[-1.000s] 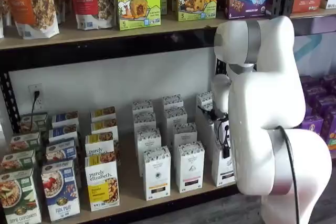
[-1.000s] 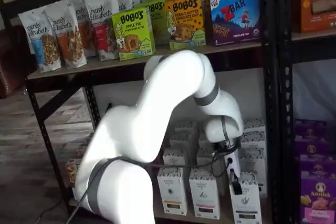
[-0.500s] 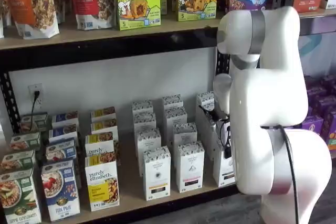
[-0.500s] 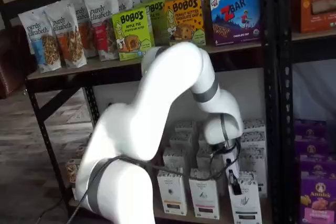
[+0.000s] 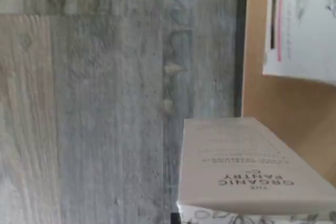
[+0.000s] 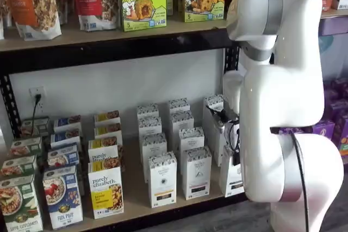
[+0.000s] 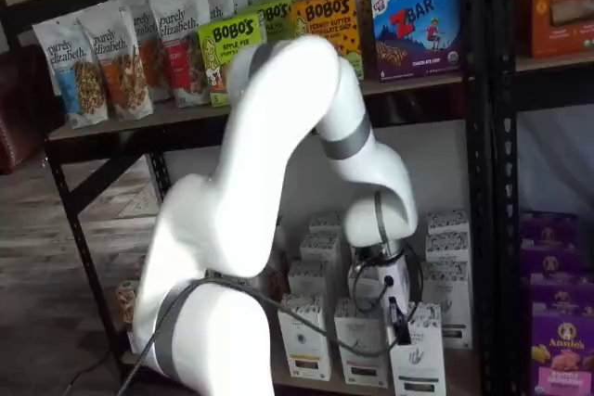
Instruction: Pick up the white box with a green strip in the middle, on the bottom shelf, the sixth box from the left
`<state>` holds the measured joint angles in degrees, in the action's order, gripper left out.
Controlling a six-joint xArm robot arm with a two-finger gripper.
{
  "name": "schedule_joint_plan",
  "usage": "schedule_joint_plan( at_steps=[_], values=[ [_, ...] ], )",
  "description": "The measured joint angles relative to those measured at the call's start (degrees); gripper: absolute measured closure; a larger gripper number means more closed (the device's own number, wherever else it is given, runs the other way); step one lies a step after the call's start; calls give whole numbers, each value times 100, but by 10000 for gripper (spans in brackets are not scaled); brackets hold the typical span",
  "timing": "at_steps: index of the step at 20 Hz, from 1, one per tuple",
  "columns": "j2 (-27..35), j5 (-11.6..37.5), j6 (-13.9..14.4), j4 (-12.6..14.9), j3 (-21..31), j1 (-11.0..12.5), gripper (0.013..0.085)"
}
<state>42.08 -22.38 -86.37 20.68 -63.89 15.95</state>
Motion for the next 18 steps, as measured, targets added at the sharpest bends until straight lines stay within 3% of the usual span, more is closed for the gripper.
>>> schedule_joint_plan(
  at_steps=[5,11,14,18],
  values=[
    [-891,118,11,-86,1007,-80,490],
    [-2070,40,294,44,2075,-255,490],
    [-2608,-26,834,571,2487,-323,490],
    [-3291,-334,772,402,2883,-463,490]
  ],
)
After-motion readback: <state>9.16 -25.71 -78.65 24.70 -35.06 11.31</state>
